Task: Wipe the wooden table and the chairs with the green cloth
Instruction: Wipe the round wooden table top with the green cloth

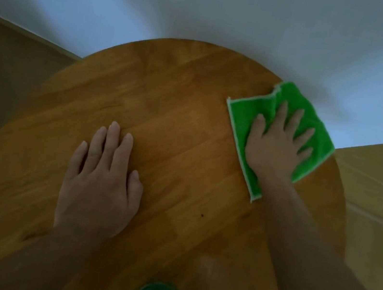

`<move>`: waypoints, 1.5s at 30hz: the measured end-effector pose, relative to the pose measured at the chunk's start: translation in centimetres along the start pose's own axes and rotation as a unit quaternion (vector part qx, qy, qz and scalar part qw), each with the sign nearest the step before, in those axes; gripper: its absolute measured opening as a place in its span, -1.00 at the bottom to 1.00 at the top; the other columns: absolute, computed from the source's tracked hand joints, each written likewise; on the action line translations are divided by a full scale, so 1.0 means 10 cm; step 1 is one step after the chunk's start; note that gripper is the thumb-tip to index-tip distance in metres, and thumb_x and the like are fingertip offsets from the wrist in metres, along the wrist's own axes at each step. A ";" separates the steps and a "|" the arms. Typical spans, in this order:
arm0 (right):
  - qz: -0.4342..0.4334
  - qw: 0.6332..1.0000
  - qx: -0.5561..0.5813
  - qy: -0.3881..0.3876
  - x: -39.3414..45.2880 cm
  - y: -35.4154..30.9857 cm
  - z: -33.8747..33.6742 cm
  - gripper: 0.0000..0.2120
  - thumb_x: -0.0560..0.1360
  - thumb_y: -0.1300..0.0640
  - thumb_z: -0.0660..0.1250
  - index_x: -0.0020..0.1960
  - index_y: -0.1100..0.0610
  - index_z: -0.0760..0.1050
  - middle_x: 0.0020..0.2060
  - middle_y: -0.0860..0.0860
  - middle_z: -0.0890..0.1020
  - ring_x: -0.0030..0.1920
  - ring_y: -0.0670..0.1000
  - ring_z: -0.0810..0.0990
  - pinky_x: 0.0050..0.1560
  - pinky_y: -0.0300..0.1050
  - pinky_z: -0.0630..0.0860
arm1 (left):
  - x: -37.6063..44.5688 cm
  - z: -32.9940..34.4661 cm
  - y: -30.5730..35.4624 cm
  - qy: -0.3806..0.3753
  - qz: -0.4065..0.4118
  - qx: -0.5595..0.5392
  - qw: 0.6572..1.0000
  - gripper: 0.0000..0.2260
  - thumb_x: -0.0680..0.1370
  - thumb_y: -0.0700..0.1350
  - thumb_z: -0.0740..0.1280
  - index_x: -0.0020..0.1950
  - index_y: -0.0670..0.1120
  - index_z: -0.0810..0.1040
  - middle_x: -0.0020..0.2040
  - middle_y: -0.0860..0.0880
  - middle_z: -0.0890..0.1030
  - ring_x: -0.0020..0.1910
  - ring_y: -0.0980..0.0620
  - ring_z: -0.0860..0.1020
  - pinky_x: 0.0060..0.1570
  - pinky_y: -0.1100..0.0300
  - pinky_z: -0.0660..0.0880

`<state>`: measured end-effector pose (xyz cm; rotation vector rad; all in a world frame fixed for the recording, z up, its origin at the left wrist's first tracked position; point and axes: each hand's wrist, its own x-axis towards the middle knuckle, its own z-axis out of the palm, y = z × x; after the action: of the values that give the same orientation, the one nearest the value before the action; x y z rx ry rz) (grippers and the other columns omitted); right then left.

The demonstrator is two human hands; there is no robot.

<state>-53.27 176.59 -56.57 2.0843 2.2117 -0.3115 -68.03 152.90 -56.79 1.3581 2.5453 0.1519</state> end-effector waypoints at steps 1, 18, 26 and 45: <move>-0.064 0.998 -0.008 -0.008 0.00 -0.16 0.01 -0.38 0.61 -0.27 -0.13 0.60 -0.09 -0.15 0.59 0.03 -0.15 0.55 0.28 -0.21 0.48 0.35 -0.20 | 0.00 0.00 0.00 0.000 0.000 -0.002 1.000 -0.45 0.59 0.08 -0.02 0.51 -0.16 0.23 0.53 -0.18 0.19 0.53 -0.09 0.10 0.46 -0.04 0.01; 0.123 0.991 0.033 0.029 -0.34 0.99 0.01 -0.38 0.60 -0.29 -0.14 0.60 -0.09 -0.11 0.59 0.02 -0.06 0.57 0.20 -0.10 0.51 0.28 -0.11 | -0.02 0.02 0.01 0.027 -0.004 -0.033 0.999 -0.43 0.57 0.09 -0.03 0.51 -0.17 0.21 0.54 -0.18 0.17 0.54 -0.10 0.07 0.47 -0.06 0.00; 0.202 0.978 0.056 0.011 -0.28 0.87 0.03 -0.35 0.60 -0.27 -0.11 0.60 -0.03 -0.14 0.59 0.04 -0.14 0.53 0.34 -0.20 0.44 0.41 -0.20 | -0.04 -0.03 -0.03 0.029 0.003 -0.071 0.997 -0.43 0.58 0.09 -0.01 0.54 -0.13 0.21 0.56 -0.12 0.15 0.54 -0.04 0.06 0.48 0.03 -0.05; -0.616 0.756 -0.175 -0.138 -1.43 -1.60 0.30 -0.38 0.54 -0.28 -0.21 0.55 -0.21 -0.29 0.56 -0.09 -0.29 0.52 0.23 -0.36 0.45 0.31 -0.31 | -0.47 -0.33 -0.64 0.076 -0.071 -0.296 0.949 -0.44 0.59 0.18 -0.14 0.58 0.05 -0.05 0.52 0.21 -0.10 0.47 0.34 -0.25 0.43 0.34 -0.22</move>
<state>-68.47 161.16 -55.23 0.1349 2.7517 -0.2000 -71.53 145.45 -54.18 0.9516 2.4011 0.9385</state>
